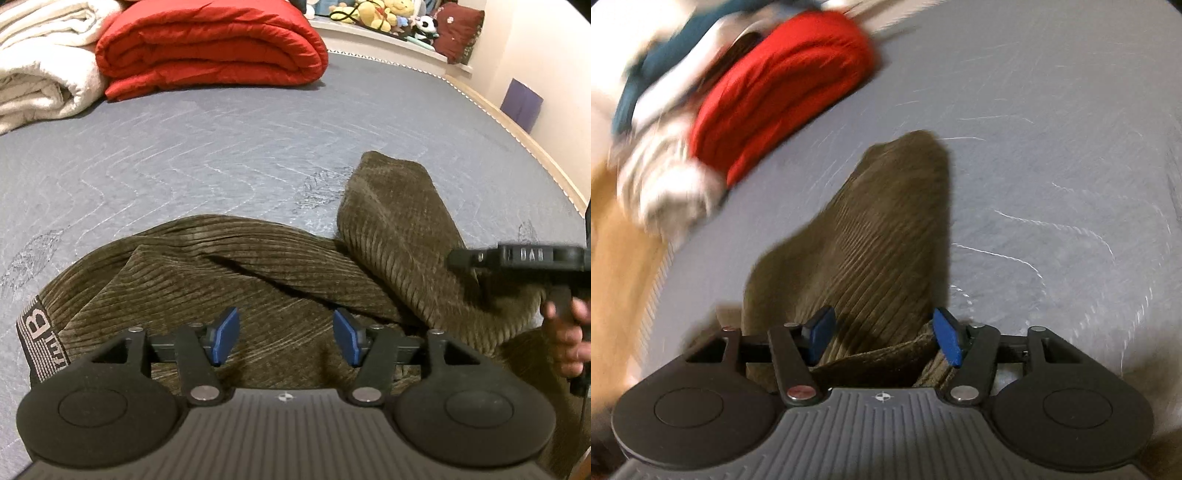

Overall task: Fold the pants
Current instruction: 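Pull the pant leg cuff with the right gripper to straighten the leg along the bed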

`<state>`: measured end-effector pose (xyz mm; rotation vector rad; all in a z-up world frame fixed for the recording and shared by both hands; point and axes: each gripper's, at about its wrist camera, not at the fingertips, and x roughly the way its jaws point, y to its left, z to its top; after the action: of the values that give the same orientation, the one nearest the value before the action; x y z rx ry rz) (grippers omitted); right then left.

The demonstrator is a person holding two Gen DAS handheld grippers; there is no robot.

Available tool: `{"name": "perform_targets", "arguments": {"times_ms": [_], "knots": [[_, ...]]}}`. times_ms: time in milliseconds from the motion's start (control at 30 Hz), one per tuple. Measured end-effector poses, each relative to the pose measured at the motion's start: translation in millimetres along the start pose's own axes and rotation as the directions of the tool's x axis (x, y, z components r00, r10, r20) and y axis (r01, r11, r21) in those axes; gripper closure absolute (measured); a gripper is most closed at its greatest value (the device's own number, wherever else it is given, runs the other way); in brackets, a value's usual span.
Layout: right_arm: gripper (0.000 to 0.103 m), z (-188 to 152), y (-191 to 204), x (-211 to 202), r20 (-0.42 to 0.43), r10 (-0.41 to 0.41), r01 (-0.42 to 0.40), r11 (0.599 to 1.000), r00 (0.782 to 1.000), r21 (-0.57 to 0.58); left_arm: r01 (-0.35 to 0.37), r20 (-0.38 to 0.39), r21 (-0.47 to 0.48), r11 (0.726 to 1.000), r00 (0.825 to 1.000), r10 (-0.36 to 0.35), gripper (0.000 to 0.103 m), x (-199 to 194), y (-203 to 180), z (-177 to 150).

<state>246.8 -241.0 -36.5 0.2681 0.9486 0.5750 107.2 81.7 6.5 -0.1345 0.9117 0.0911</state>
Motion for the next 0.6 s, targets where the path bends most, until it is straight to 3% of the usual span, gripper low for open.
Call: {"name": "perform_targets", "arguments": {"times_ms": [100, 167, 233, 367, 433, 467, 500, 533, 567, 600], "knots": [[0.037, 0.7, 9.9, 0.4, -0.022, -0.022, 0.021, 0.999, 1.0, -0.044, 0.002, -0.007, -0.024, 1.0, 1.0, -0.002, 0.041, 2.0, 3.9, 1.5], [0.062, 3.3, 7.3, -4.6, 0.0, -0.044, 0.044, 0.999, 0.999, -0.019, 0.003, -0.014, -0.038, 0.999, 1.0, -0.003, 0.04, 4.1, 4.9, 2.7], [0.093, 6.0, 1.7, -12.5, 0.033, -0.013, 0.012, 0.999, 0.999, 0.035, 0.004, -0.019, -0.047, 0.999, 1.0, -0.005, 0.04, 6.2, 4.7, 3.2], [0.096, 10.0, 4.7, -36.6, 0.16, 0.024, -0.03, 0.999, 0.987, 0.033, 0.007, -0.024, -0.065, 0.998, 1.0, -0.008, 0.04, 11.3, 2.4, 4.3], [0.097, 13.7, 6.2, -56.9, 0.255, 0.042, -0.054, 0.998, 0.966, 0.043, 0.011, -0.022, -0.076, 0.997, 1.0, -0.012, 0.04, 12.8, 1.0, 4.9], [0.097, 15.8, 5.4, -71.3, 0.331, 0.026, -0.048, 0.997, 0.943, 0.059, 0.015, -0.021, -0.082, 0.996, 1.0, -0.017, 0.04, 13.5, 0.2, 5.2], [0.098, 18.0, 2.3, -89.1, 0.424, -0.016, -0.027, 0.995, 0.906, 0.095, 0.021, -0.02, -0.087, 0.996, 1.0, -0.023, 0.04, 13.8, -1.0, 5.8], [0.098, 18.4, -4.2, -109.8, 0.522, -0.085, 0.0, 0.987, 0.849, 0.16, 0.028, -0.019, -0.091, 0.995, 0.999, -0.03, 0.04, 14.1, -2.2, 6.4], [0.098, 16.3, -13.1, -131.8, 0.606, -0.189, 0.04, 0.967, 0.773, 0.251, 0.034, -0.018, -0.092, 0.995, 0.999, -0.036, 0.04, 14.4, -3.9, 7.0], [0.103, 12.3, -25.3, -156.2, 0.658, -0.342, 0.104, 0.922, 0.671, 0.373, 0.039, -0.016, -0.092, 0.995, 0.999, -0.041, 0.04, 14.8, -6.2, 7.5]]}}
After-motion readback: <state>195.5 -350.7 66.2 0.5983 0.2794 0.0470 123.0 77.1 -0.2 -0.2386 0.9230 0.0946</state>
